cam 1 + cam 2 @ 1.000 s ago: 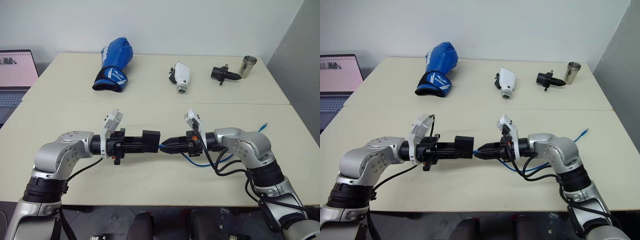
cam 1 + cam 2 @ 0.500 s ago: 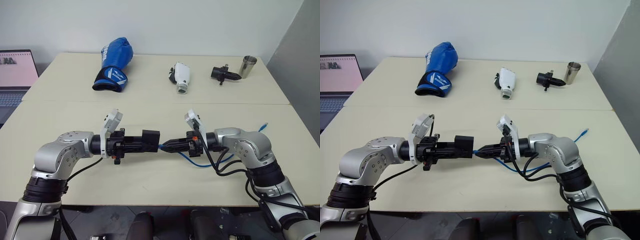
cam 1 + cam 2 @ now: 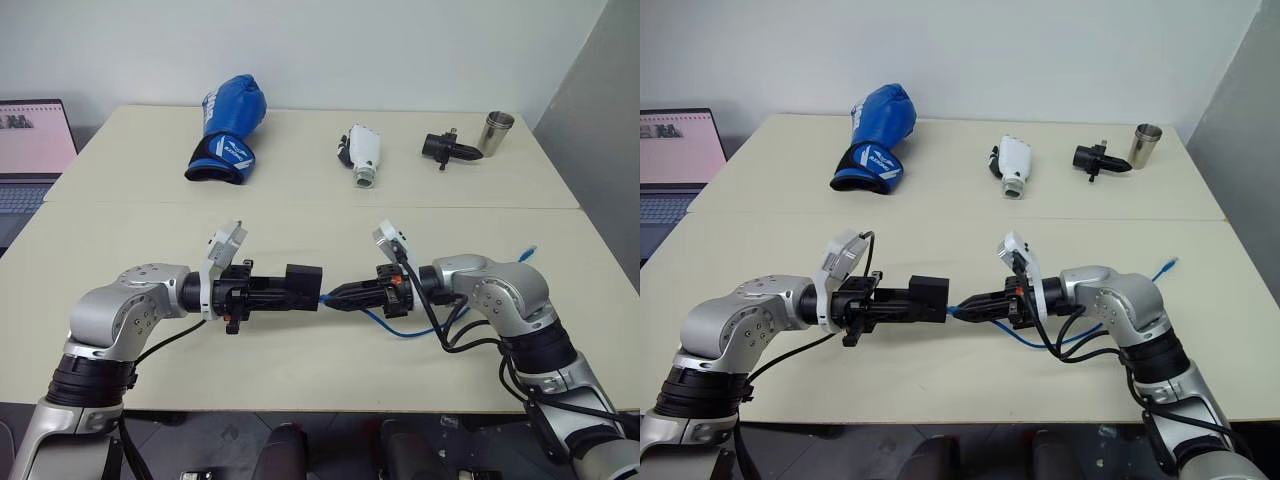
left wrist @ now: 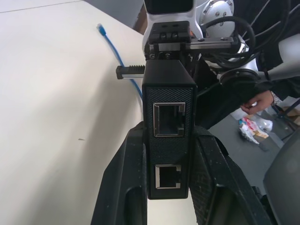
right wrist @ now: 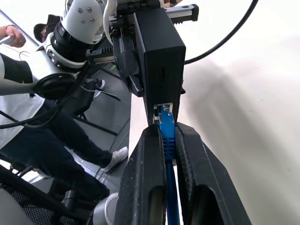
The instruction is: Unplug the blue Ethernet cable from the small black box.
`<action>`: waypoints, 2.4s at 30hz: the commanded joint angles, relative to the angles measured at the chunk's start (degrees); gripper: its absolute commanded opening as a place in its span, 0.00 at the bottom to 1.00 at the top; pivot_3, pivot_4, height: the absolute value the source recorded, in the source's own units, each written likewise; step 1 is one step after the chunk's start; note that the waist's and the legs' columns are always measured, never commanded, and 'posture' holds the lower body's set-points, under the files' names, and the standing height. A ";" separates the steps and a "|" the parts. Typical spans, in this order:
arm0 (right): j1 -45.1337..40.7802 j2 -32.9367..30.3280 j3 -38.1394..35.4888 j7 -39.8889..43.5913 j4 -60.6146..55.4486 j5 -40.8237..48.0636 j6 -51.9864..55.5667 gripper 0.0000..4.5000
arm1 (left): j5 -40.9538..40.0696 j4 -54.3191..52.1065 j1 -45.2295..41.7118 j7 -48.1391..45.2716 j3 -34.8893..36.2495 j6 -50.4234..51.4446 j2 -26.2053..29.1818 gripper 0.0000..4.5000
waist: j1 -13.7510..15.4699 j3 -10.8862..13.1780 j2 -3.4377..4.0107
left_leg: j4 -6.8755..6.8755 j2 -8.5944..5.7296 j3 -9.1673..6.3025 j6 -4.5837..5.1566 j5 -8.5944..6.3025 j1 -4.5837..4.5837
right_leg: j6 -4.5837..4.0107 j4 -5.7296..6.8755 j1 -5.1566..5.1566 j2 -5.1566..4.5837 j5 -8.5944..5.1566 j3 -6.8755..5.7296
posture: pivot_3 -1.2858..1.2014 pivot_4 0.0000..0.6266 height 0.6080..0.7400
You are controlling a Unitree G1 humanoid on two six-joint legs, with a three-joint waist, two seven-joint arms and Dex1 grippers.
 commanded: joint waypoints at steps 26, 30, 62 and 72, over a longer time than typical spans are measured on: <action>2.64 -3.79 -4.31 -3.72 -7.81 3.84 0.60 0.50 | 0.21 0.99 -1.20 2.06 0.50 -0.99 0.35 0.17 | 0.00 0.01 -0.01 | -0.04 0.00 0.00 0.00 0.00 0.00 | 0.01 -0.02 -0.01 0.00 0.00 0.00 | 0.52 0.24 1.00; 1.72 -1.64 -3.24 -5.88 -5.61 1.23 -1.51 0.50 | 0.14 0.65 -1.32 1.86 0.20 -0.97 0.22 0.17 | -0.01 0.01 -0.01 | -0.04 0.00 0.00 0.00 0.00 0.00 | 0.01 -0.02 -0.01 0.00 0.00 0.00 | 0.52 0.24 1.00; -1.65 3.29 0.62 -4.77 0.45 -2.45 -2.60 0.50 | 0.33 0.69 -1.08 1.16 0.67 -1.89 -0.27 0.17 | -0.01 0.01 -0.01 | -0.05 0.00 0.00 0.00 0.00 -0.01 | 0.00 -0.01 -0.03 0.00 0.00 0.01 | 0.52 0.24 1.00; -1.78 3.09 0.50 -3.75 0.53 -2.42 -2.33 0.04 | 0.10 0.56 -1.09 1.01 0.54 -1.72 -0.64 0.17 | 0.00 0.01 -0.01 | -0.05 0.00 0.00 0.00 0.00 -0.01 | 0.00 -0.01 -0.03 0.00 0.00 0.00 | 0.52 0.24 1.00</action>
